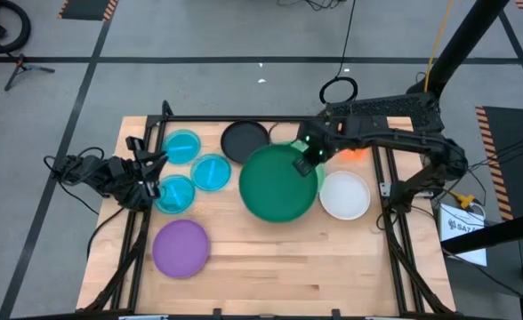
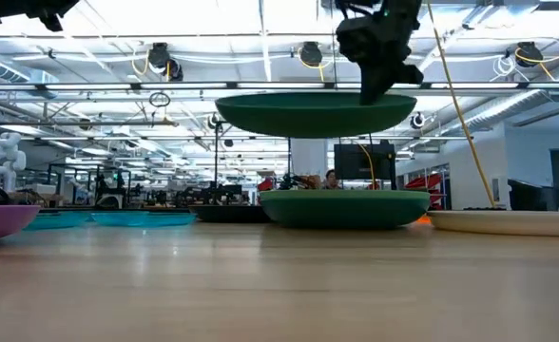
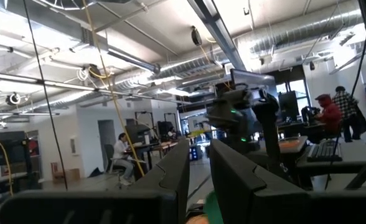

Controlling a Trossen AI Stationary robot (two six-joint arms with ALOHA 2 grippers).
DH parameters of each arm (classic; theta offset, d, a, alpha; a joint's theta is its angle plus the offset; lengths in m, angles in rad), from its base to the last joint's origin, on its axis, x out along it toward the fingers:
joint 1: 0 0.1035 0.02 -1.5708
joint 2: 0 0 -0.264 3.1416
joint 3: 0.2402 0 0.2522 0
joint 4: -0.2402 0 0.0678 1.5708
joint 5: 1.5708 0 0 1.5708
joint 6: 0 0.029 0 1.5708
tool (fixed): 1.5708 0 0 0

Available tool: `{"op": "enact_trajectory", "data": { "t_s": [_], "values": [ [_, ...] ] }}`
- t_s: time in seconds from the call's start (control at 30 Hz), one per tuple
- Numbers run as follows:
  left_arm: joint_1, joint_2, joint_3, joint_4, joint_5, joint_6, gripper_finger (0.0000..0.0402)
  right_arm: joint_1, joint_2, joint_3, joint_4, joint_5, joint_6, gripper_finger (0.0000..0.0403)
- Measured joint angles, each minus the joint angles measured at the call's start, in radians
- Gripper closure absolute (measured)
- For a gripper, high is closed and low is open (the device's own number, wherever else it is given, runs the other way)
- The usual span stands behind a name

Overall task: Stack plastic plates
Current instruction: Stack the green plate on the light green plate

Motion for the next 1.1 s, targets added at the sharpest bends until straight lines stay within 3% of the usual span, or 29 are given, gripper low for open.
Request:
{"op": "enact_trajectory", "data": {
  "t_s": [0.53, 0.73, 0.93, 1.1],
  "values": [
    [0.0, 0.0, 0.0, -0.015, 0.0, -0.026, 0.033, -0.285, -0.002, -0.009, -0.006, -0.129, -0.149, 0.0397],
    [0.0, 0.0, 0.0, -0.023, 0.0, -0.045, 0.033, -0.343, -0.002, -0.107, 0.008, -0.136, -0.178, 0.0397],
    [0.0, 0.0, 0.0, -0.023, 0.0, -0.05, 0.033, -0.408, -0.001, -0.231, 0.153, -0.232, -0.184, 0.0397],
    [0.0, 0.0, 0.0, -0.024, 0.0, -0.051, 0.033, -0.443, -0.001, -0.299, 0.19, -0.238, -0.183, 0.0397]
  ]
}}
